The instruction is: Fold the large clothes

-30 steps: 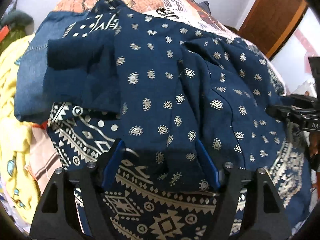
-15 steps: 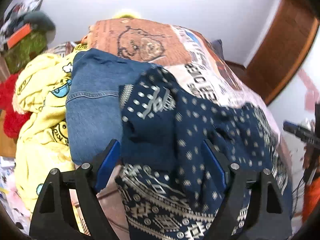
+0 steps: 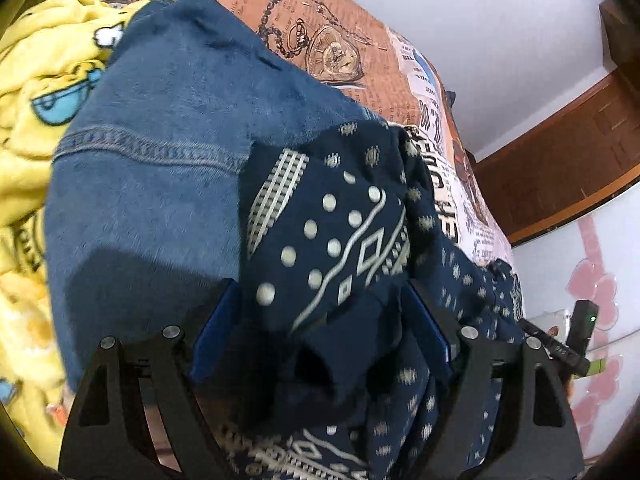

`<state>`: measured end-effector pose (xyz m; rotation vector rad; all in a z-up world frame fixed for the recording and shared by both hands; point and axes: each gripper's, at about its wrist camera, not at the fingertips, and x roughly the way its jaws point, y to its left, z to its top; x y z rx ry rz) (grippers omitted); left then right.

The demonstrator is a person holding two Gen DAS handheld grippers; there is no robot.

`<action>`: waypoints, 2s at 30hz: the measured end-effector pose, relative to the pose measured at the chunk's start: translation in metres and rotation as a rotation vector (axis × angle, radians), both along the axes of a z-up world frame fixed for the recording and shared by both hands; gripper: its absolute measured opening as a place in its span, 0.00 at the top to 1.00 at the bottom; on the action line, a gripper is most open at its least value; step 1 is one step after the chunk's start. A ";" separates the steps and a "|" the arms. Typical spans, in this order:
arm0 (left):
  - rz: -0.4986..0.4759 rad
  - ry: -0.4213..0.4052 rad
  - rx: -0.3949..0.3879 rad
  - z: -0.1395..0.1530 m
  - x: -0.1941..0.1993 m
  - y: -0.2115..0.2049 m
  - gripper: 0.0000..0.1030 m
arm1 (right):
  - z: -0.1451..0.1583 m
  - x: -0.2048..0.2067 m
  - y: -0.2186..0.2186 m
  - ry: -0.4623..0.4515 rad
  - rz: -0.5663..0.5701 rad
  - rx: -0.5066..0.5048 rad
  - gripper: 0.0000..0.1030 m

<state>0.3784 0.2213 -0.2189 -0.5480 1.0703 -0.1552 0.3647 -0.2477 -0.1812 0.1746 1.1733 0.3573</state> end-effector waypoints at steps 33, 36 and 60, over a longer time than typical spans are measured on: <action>0.024 -0.334 0.311 0.131 -0.013 -0.039 0.97 | 0.094 0.074 0.067 -0.318 0.085 0.108 0.83; 0.060 -0.306 0.319 0.126 0.004 -0.025 0.97 | 0.089 0.096 0.075 -0.308 0.084 0.094 0.83; 0.123 -0.018 0.399 0.025 0.057 0.021 0.89 | 0.019 0.131 0.065 -0.107 0.121 -0.147 0.70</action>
